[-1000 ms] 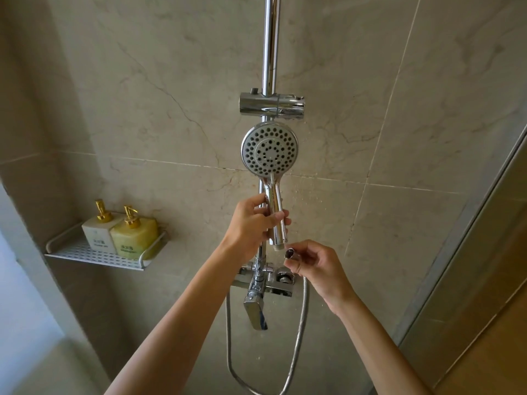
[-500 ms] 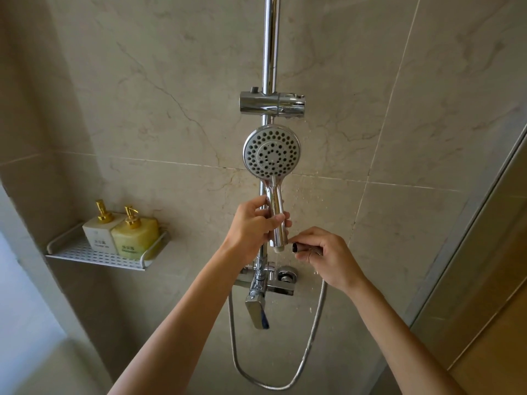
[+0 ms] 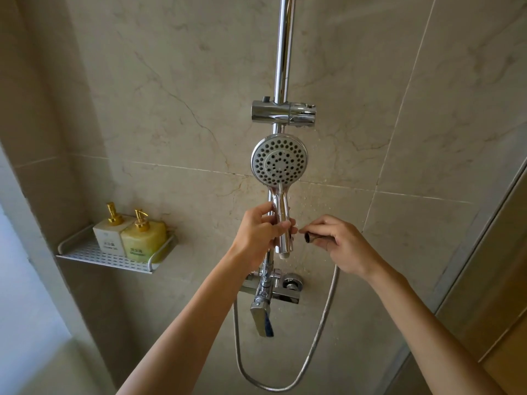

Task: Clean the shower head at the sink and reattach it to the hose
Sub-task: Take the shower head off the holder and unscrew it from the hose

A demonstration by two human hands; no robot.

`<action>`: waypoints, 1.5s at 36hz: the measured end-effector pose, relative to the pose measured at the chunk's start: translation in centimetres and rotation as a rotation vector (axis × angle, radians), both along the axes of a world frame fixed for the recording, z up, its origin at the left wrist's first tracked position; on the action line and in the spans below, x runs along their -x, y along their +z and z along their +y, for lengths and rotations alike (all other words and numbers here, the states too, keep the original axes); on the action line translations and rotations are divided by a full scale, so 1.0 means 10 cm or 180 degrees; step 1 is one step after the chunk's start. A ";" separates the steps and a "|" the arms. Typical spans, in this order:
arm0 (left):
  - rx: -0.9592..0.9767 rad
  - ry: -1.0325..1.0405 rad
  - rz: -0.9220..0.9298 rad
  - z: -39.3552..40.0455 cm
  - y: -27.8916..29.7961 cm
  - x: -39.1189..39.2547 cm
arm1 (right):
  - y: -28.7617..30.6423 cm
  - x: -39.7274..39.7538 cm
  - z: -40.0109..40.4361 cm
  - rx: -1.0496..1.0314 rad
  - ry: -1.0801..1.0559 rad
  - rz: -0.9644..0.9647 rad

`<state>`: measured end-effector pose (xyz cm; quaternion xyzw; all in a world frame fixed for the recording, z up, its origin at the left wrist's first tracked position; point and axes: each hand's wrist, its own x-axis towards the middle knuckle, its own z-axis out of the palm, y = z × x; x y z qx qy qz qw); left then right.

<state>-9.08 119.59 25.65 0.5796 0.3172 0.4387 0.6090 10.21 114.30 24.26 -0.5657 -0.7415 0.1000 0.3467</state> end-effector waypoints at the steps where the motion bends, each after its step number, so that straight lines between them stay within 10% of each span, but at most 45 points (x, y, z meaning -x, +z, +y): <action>1: 0.0003 0.0008 0.0005 0.00 0.00 0.00 | 0.03 -0.01 0.00 0.0010 -0.0020 0.0044; 18: -0.0032 0.0075 0.0040 0.01 0.04 0.01 | 0.50 -0.21 0.18 -0.0186 0.0375 0.3265; 54: -0.0157 0.0099 0.0004 0.24 0.08 0.03 | 2.24 0.06 0.87 -0.0897 0.0034 0.2090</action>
